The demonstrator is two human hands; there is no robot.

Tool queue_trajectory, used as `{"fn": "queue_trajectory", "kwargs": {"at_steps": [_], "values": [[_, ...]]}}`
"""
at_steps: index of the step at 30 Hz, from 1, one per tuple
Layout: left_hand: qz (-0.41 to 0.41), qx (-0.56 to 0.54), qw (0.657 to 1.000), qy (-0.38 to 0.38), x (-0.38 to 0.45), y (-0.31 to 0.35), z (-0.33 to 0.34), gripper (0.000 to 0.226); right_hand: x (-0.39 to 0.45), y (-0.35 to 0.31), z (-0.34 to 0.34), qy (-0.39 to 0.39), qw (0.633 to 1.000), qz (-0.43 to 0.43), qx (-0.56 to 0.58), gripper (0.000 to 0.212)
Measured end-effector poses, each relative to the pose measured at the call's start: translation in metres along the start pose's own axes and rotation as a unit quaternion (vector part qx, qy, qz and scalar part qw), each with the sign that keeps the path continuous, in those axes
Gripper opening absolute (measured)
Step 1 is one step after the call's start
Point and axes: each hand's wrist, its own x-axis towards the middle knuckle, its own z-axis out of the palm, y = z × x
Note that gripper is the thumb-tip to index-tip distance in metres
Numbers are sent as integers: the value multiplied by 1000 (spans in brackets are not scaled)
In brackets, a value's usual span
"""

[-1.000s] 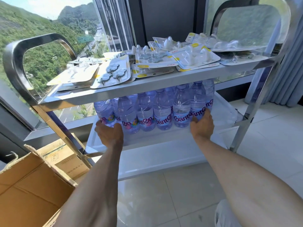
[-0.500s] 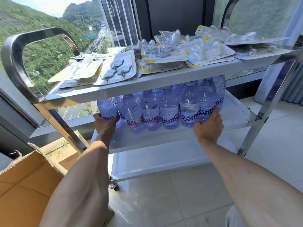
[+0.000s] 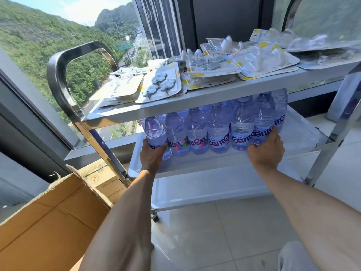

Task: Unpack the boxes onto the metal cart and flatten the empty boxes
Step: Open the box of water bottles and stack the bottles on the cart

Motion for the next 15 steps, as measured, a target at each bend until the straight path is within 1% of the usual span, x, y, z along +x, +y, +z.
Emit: {"fn": "queue_trajectory", "kwargs": {"at_steps": [2,5,8,12,15], "values": [[-26,-12,1000,-1,-4,1,-4,71,2,-2,-3,-16,1000,15,-4,85],[-60,-31,996,-58,-1,5,-12,72,10,-6,-4,-38,998,42,-5,85],[-40,-18,992,-114,3,13,-14,66,17,-10,-6,-42,997,63,-3,86],[-14,-19,993,-119,0,12,-10,75,15,-7,-10,-31,998,41,26,77],[-7,0,993,-119,3,9,-5,78,16,-2,-11,-23,999,23,20,73]]}}
